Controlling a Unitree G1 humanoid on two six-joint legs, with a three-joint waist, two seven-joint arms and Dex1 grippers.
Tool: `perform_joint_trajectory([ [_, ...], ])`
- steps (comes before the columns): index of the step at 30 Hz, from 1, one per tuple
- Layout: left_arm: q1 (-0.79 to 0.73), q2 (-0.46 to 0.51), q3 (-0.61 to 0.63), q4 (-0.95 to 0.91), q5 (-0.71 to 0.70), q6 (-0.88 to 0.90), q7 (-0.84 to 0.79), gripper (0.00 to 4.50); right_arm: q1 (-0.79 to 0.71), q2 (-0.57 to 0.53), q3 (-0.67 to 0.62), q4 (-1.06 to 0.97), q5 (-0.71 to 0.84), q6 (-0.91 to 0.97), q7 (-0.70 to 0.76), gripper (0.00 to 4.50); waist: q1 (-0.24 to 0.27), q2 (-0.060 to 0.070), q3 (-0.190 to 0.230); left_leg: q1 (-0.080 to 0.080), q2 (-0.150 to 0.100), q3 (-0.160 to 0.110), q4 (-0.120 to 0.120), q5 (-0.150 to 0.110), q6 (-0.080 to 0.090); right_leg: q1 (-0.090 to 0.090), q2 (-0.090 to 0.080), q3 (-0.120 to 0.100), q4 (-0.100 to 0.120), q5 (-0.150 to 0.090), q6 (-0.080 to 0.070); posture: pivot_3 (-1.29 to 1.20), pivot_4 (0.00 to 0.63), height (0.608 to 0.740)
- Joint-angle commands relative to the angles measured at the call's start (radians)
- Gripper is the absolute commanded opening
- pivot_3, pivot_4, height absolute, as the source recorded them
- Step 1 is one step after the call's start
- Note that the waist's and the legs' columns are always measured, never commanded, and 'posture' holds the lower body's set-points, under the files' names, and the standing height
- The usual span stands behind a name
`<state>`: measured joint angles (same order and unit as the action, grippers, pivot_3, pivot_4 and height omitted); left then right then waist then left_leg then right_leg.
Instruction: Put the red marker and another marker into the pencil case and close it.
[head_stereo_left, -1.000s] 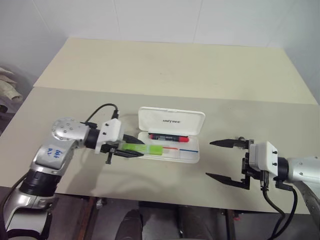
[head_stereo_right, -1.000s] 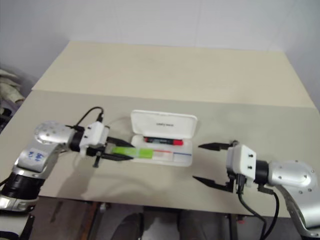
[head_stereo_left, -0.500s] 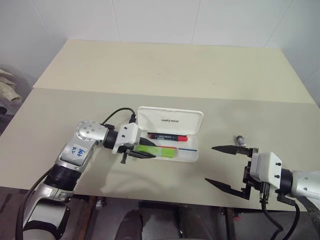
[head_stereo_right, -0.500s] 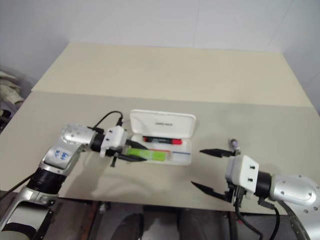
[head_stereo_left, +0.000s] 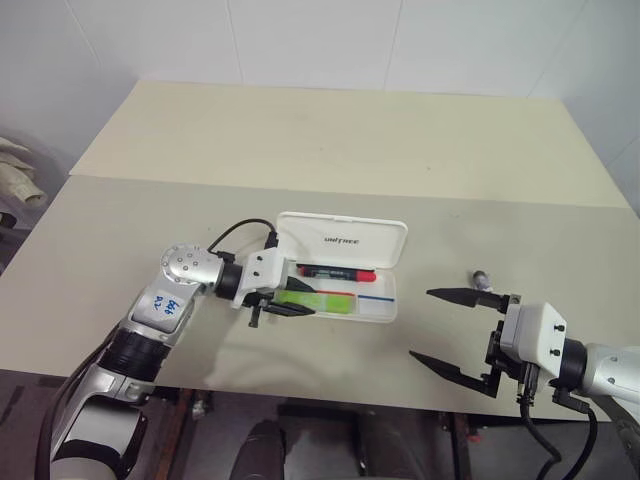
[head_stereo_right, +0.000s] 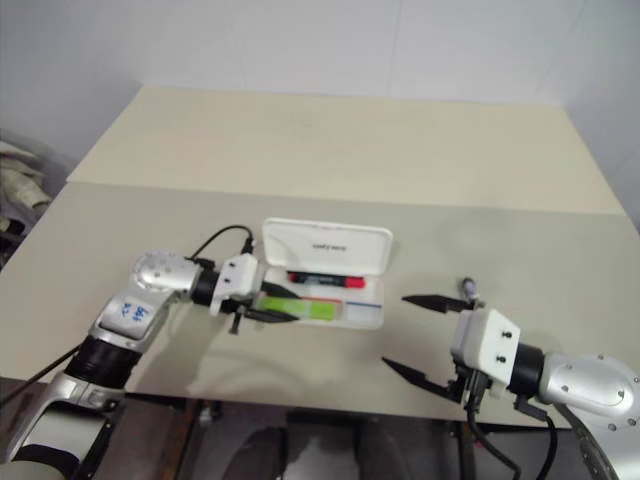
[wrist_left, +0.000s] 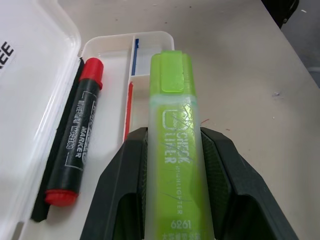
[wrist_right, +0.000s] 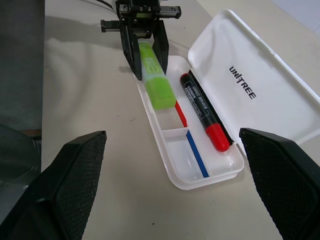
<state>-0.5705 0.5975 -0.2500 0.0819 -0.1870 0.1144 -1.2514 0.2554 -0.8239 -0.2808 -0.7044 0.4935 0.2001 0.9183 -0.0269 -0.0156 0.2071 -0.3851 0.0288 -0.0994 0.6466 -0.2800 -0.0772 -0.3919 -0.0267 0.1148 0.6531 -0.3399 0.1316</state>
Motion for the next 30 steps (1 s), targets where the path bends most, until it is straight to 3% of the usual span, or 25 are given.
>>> perform_joint_trajectory([
  [1, 0.000, -0.014, -0.008, -0.034, 0.006, 0.001, 0.011, 1.06, 0.003, 0.007, -0.009, -0.044, 0.008, 0.003, -0.013, 4.50, 0.000, 0.000, 0.000, 0.000, 0.000, 0.000, 0.000, 0.000, 0.000, 0.000, 0.000, 0.000, 0.000, 0.000, 0.000, 0.00, 0.150, 0.740],
  [29, -0.044, -0.029, 0.002, 0.068, 0.053, -0.061, 0.016, 1.06, -0.002, 0.029, 0.025, -0.053, -0.010, 0.002, -0.047, 4.50, 0.000, 0.000, 0.000, 0.000, 0.000, 0.000, 0.000, 0.000, 0.000, 0.000, 0.000, 0.000, 0.000, 0.000, 0.000, 0.00, 0.150, 0.740],
  [30, -0.043, -0.029, 0.002, 0.066, 0.053, -0.060, 0.016, 1.40, -0.002, 0.029, 0.025, -0.053, -0.010, 0.002, -0.047, 4.50, 0.000, 0.000, 0.000, 0.000, 0.000, 0.000, 0.000, 0.000, 0.000, 0.000, 0.000, 0.000, 0.000, 0.000, 0.000, 0.00, 0.150, 0.740],
])
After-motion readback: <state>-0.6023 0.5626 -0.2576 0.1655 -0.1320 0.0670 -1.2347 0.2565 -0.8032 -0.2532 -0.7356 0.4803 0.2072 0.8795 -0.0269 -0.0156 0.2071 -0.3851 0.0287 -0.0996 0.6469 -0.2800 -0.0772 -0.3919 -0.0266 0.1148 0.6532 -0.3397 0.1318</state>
